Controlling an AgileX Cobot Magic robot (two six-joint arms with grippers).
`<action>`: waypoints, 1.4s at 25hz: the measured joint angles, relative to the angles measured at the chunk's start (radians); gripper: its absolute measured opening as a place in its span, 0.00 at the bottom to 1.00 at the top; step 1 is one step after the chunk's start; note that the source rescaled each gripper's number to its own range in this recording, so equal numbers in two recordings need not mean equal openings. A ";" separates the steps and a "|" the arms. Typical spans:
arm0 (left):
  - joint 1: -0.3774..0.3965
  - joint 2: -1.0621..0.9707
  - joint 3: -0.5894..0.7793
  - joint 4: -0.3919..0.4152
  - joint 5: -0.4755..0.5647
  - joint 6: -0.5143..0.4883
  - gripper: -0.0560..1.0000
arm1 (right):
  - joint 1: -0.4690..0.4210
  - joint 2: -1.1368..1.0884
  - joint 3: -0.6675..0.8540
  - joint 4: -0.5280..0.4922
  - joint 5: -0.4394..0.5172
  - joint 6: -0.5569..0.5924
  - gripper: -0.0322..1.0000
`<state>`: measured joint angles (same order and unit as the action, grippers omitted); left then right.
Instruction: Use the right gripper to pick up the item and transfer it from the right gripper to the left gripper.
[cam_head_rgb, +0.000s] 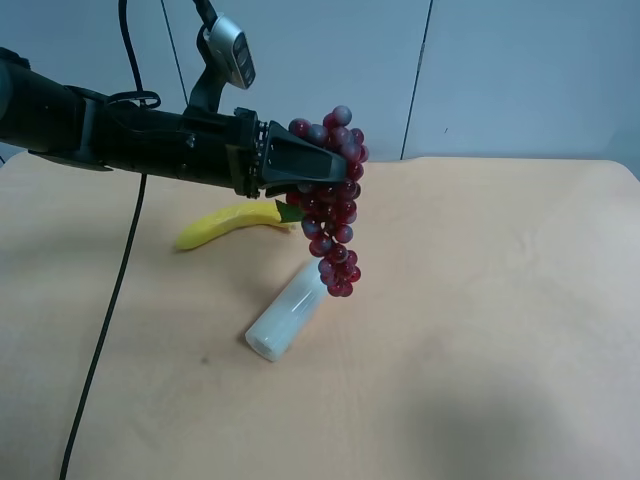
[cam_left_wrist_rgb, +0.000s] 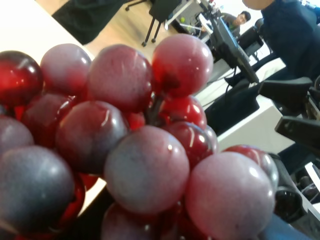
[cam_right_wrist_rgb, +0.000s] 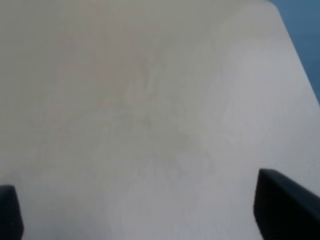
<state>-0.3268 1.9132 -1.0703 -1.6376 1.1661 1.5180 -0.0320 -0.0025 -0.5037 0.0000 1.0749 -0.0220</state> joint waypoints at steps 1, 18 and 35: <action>0.007 -0.012 0.000 0.027 -0.020 -0.028 0.06 | 0.000 0.000 0.000 0.000 0.000 0.000 0.84; 0.146 -0.271 0.000 0.820 -0.385 -0.701 0.06 | 0.000 0.000 0.000 0.000 0.000 0.000 0.84; 0.146 -0.271 0.000 1.565 -0.422 -1.356 0.06 | 0.000 0.000 0.000 0.000 0.000 0.000 0.84</action>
<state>-0.1808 1.6425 -1.0703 -0.0727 0.7438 0.1617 -0.0320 -0.0025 -0.5037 0.0000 1.0749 -0.0220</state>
